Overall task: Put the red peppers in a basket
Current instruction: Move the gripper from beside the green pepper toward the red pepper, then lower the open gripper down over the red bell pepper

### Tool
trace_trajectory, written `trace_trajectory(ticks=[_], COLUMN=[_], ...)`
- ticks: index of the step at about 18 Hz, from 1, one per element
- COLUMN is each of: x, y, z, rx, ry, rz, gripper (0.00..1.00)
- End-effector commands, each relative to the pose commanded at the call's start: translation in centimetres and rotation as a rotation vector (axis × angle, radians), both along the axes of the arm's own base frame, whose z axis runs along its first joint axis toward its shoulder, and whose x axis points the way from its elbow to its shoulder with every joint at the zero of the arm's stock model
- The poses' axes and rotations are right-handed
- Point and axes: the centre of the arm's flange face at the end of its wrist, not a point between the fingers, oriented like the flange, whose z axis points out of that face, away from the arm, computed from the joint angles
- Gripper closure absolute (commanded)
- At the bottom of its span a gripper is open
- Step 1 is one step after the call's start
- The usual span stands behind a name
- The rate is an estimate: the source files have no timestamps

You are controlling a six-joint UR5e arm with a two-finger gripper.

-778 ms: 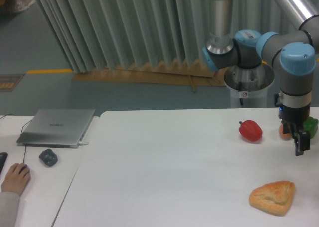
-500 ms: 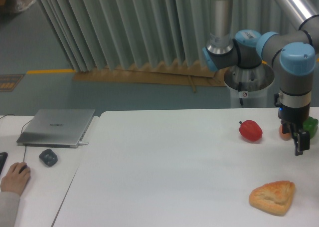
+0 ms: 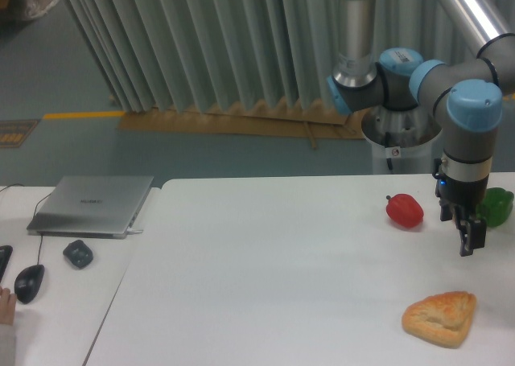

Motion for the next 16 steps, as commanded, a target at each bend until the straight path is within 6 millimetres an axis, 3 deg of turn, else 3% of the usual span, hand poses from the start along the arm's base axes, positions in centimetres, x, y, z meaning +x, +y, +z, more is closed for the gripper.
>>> trace_trajectory(ticks=[8, 13, 16], x=[3.5, 7.0, 8.6], y=[1.5, 3.5, 3.4], z=[-0.1, -1.6, -2.3], rx=[-0.001, -0.037, -0.145], ry=[-0.056, -0.088, -0.090], rz=[-0.059, -0.182, -0.248], gripper=[0.00, 0.00, 0.00])
